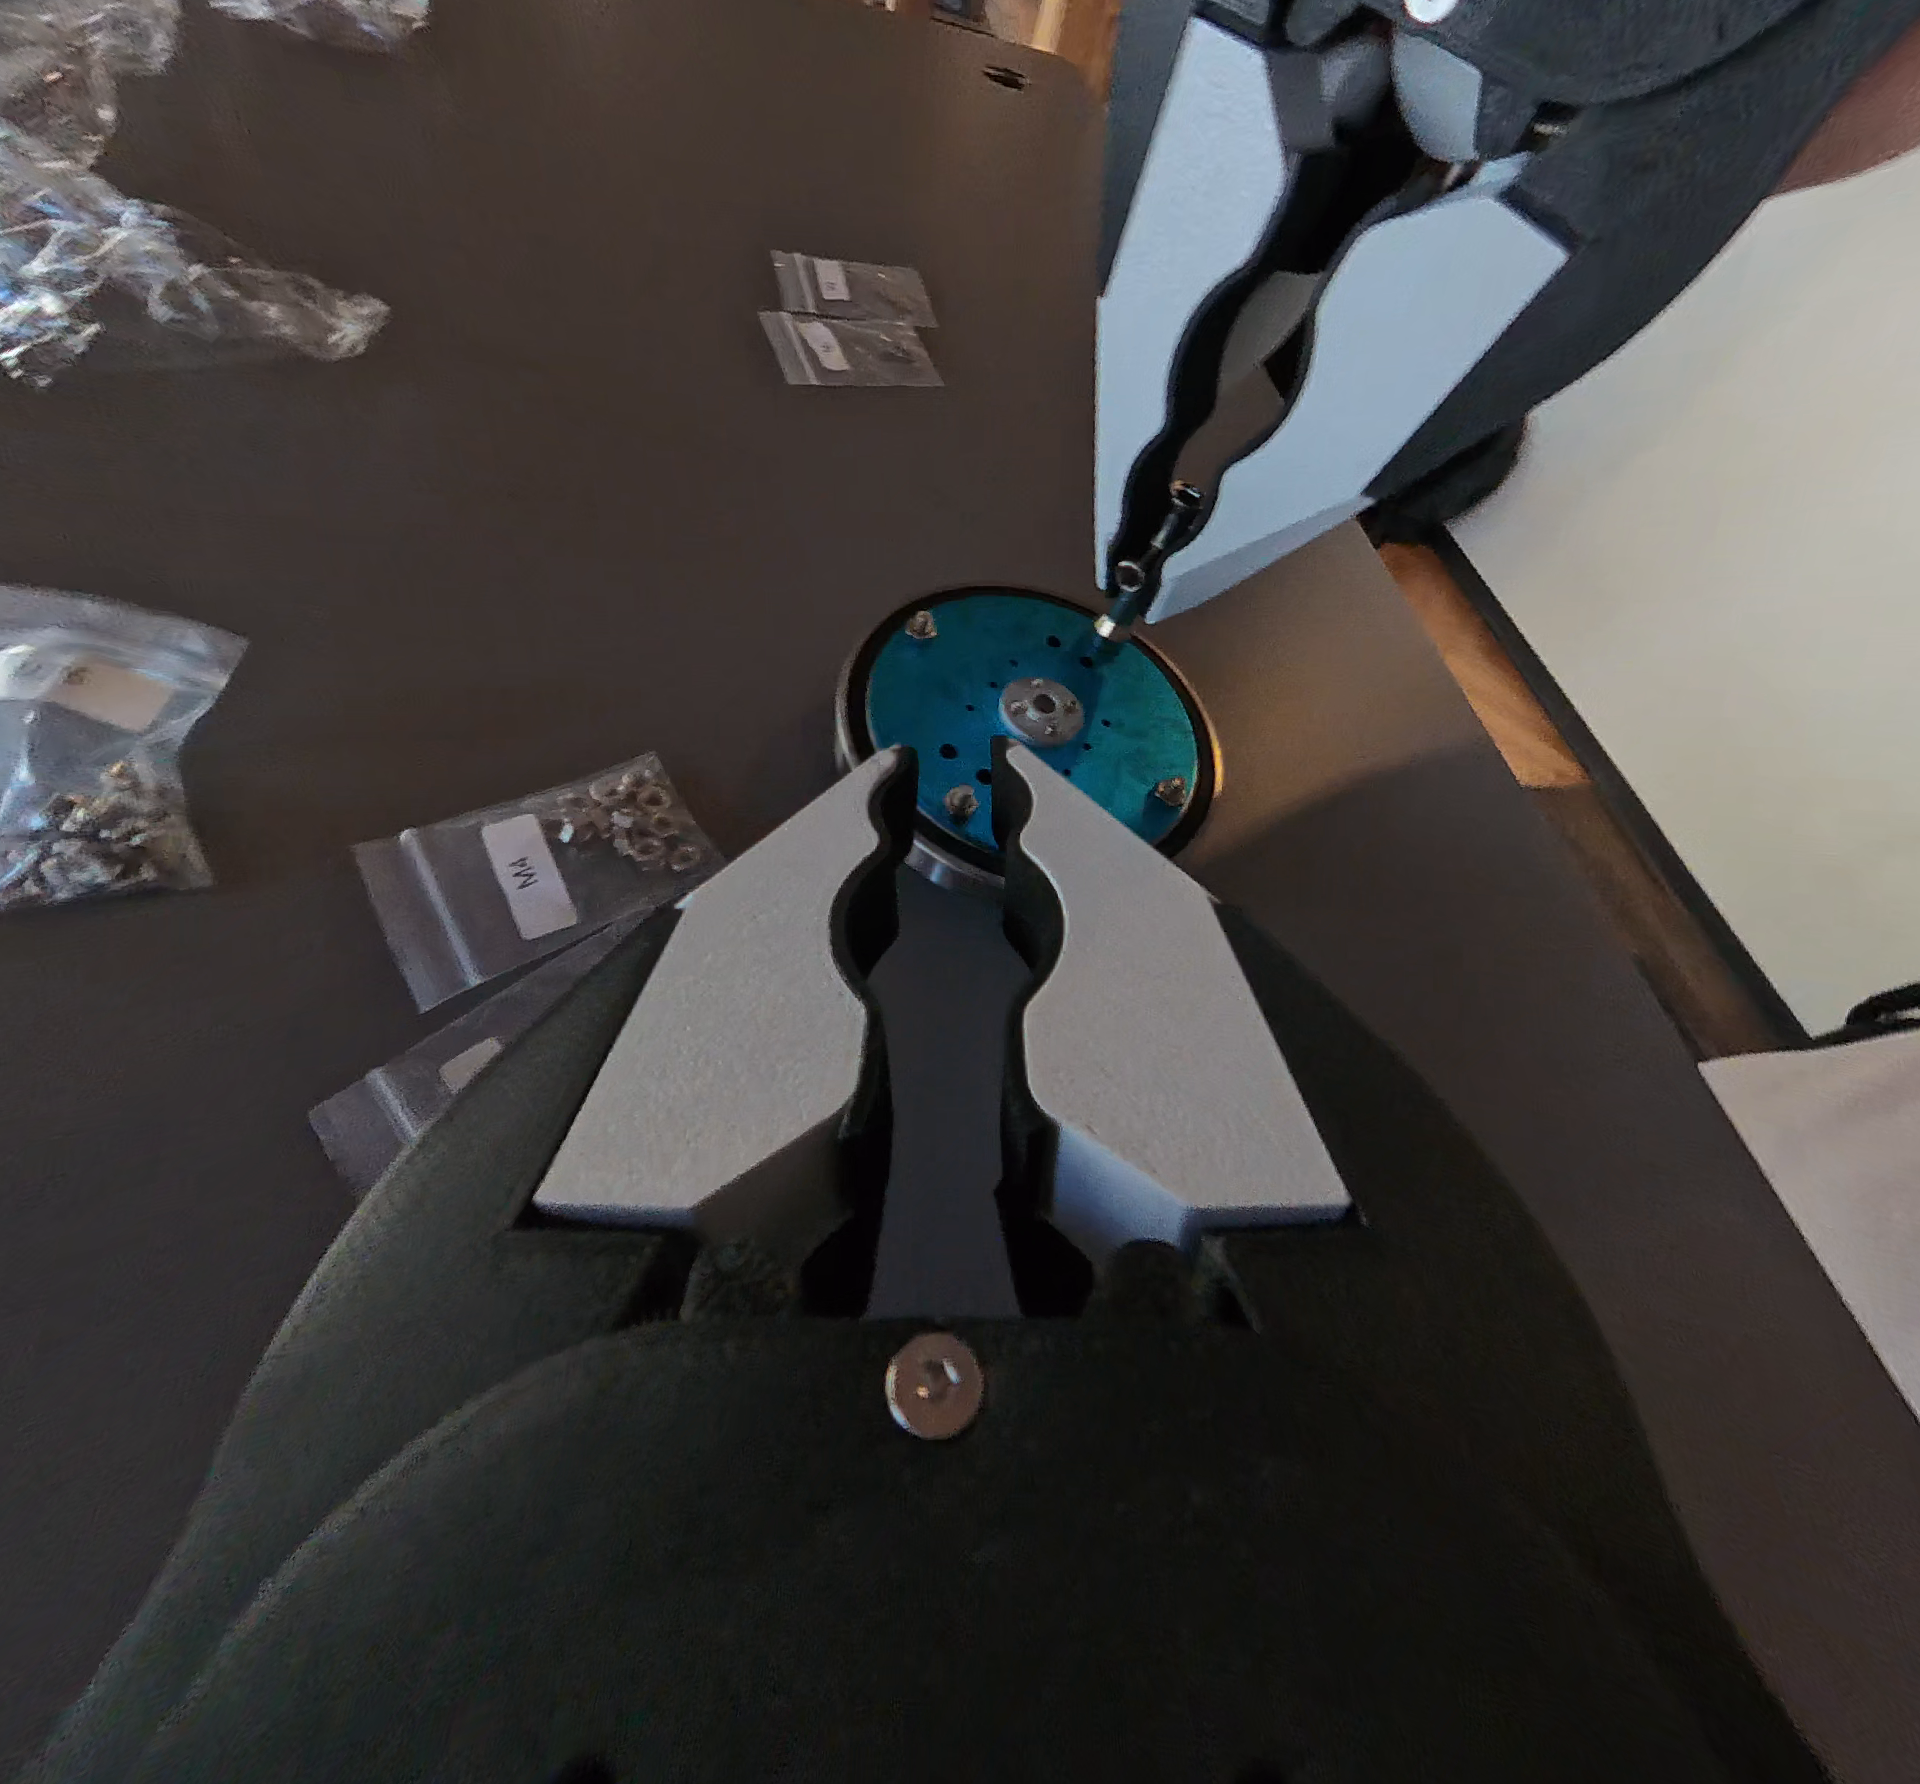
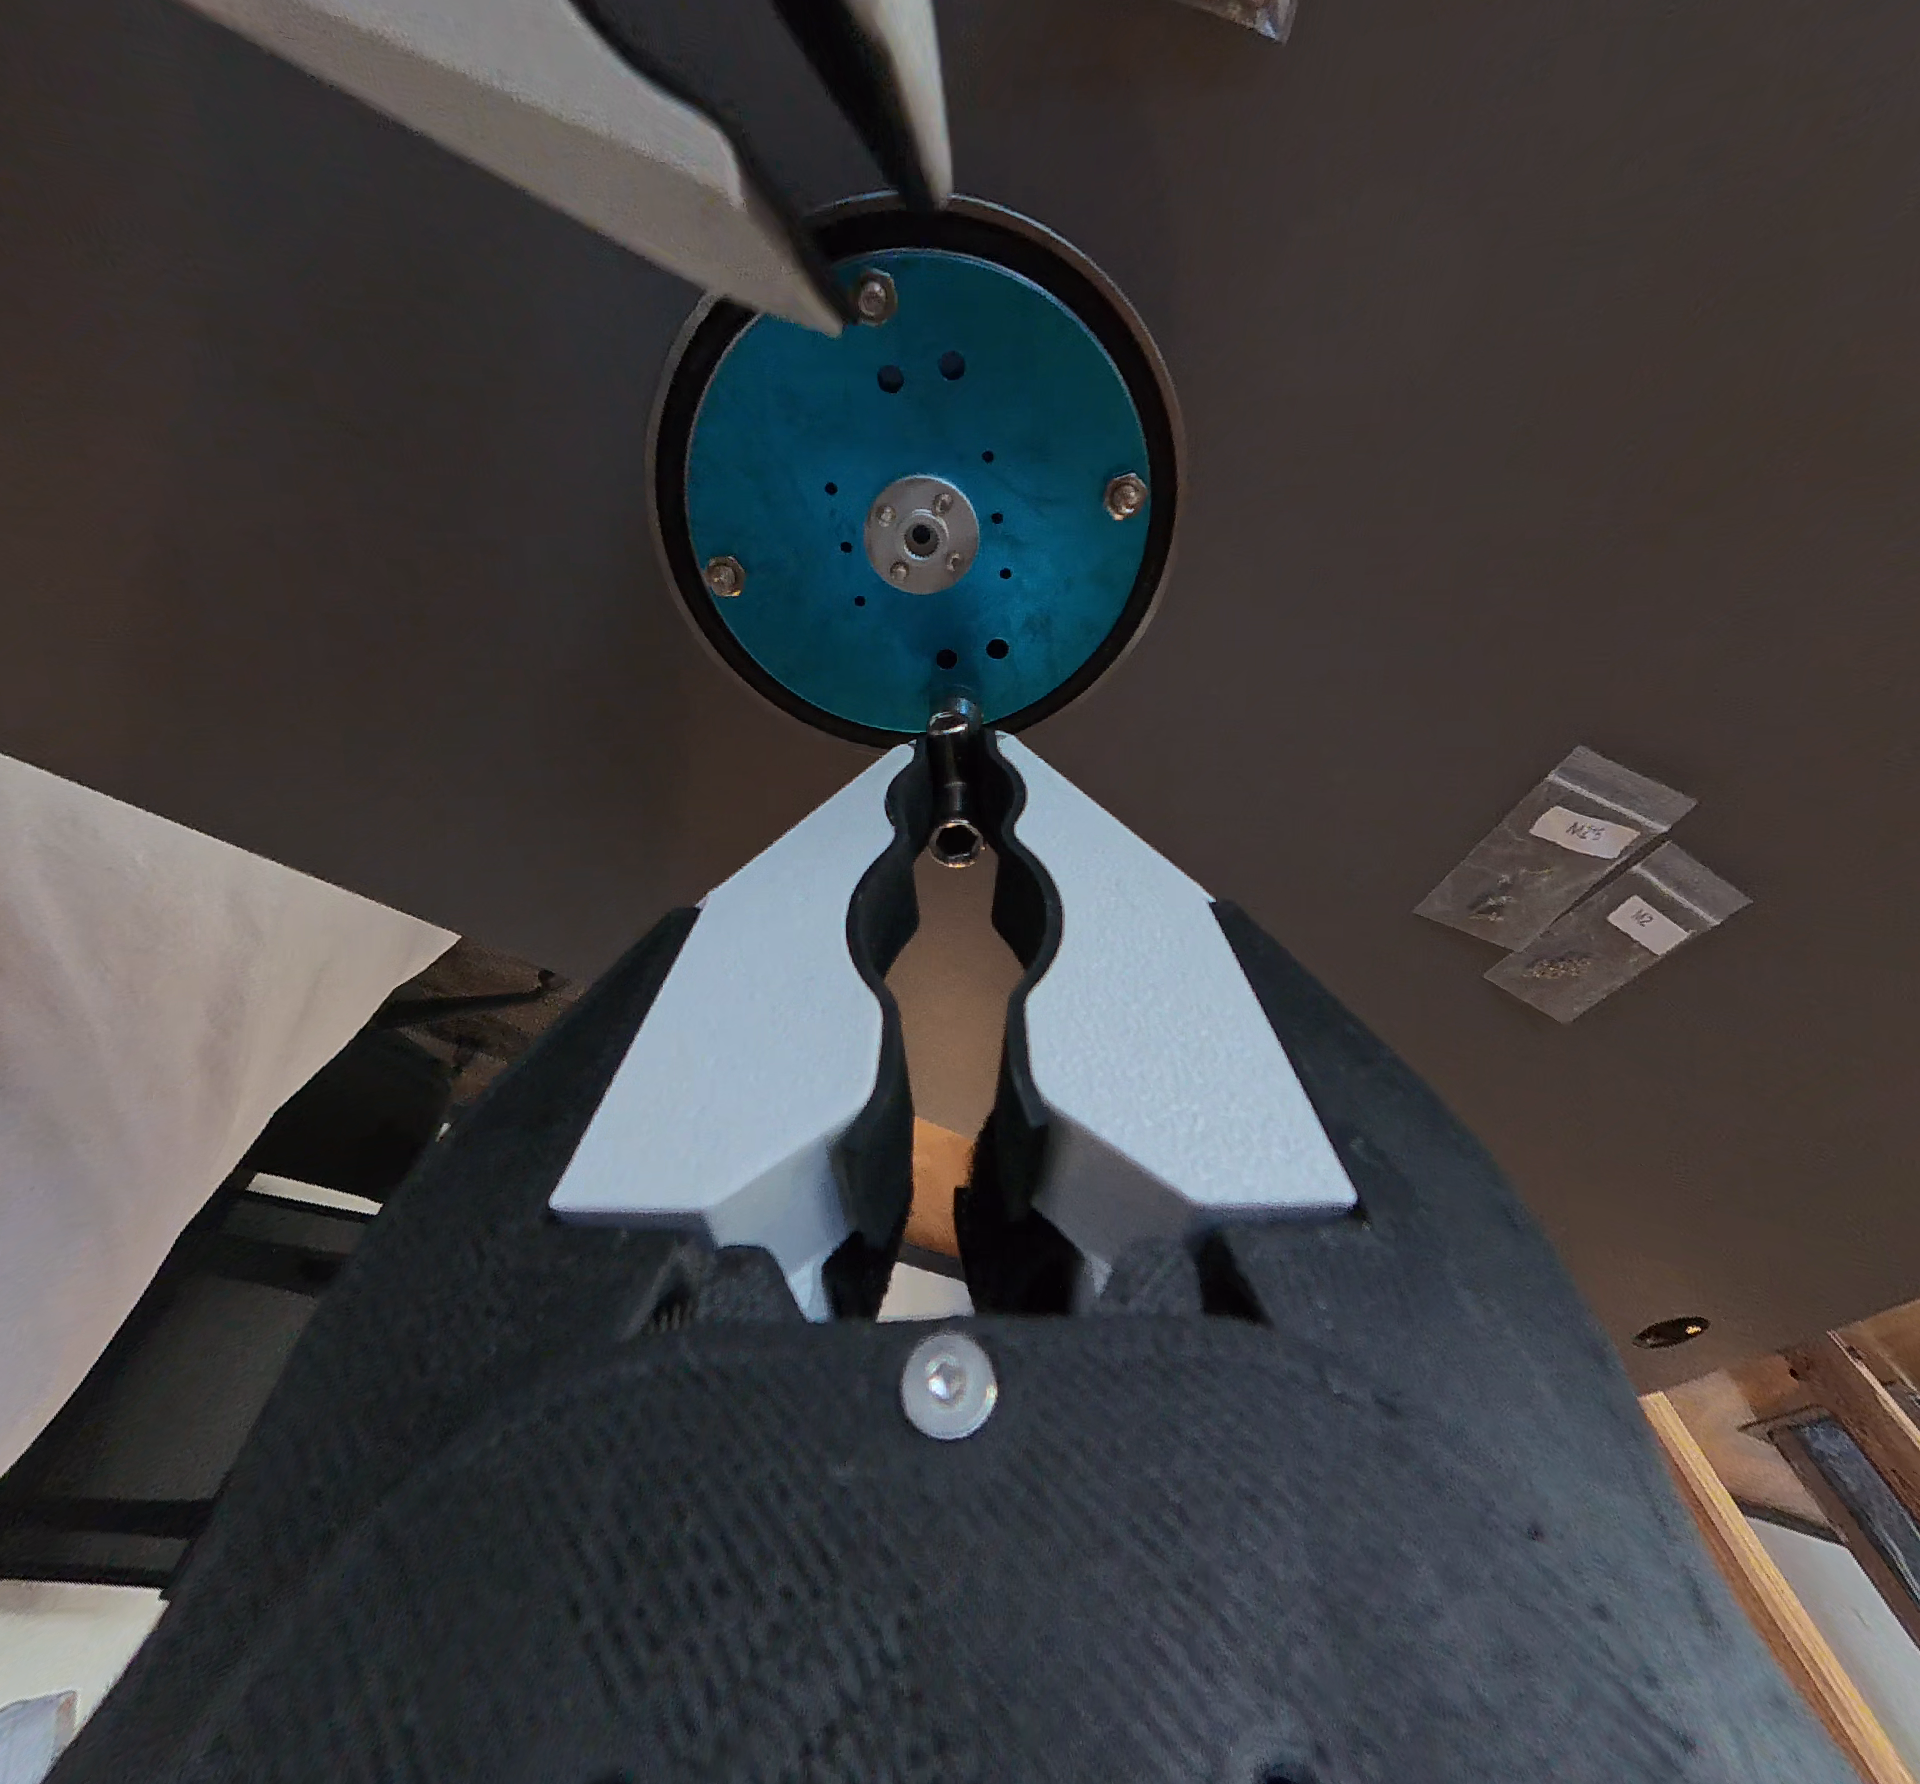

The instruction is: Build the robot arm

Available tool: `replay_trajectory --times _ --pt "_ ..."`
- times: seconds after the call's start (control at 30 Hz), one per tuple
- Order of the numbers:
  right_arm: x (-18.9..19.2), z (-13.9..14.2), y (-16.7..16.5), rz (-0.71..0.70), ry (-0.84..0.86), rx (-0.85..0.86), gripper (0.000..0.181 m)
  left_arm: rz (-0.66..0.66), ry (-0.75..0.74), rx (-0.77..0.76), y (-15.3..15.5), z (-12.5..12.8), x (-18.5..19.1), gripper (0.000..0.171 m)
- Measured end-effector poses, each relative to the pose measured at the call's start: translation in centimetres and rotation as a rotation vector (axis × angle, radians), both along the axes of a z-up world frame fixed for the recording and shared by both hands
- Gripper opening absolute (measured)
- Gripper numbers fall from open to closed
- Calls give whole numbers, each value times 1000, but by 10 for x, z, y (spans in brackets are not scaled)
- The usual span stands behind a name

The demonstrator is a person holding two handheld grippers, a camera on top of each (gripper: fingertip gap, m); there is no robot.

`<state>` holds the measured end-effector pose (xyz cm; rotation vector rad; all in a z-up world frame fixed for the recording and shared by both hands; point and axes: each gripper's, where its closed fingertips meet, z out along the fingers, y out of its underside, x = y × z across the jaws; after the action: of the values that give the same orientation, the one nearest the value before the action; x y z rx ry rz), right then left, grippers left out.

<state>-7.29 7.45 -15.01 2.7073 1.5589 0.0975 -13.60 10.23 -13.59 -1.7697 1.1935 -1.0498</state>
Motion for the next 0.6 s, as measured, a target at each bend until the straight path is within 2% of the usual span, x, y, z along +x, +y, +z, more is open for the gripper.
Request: replay_trajectory --times 0.13,0.2,0.33,0.47,0.53,0.6 --pt "1 0 2 -4 -5 1 8 -42 153 121 -6 -19 4 21" --pt "1 0 4 -6 -9 4 8 -7 178 201 1 -18 5 11" --pt "5 0 9 -28 -12 11 8 50 211 278 6 -18 6 4" --pt "8 0 16 -81 9 17 8 21 192 219 -15 -18 14 0" --pt "9 0 18 -91 20 19 8 64 211 270 -14 -15 14 0" --pt "9 0 19 -87 25 20 8 109 156 343 -5 0 13 0"
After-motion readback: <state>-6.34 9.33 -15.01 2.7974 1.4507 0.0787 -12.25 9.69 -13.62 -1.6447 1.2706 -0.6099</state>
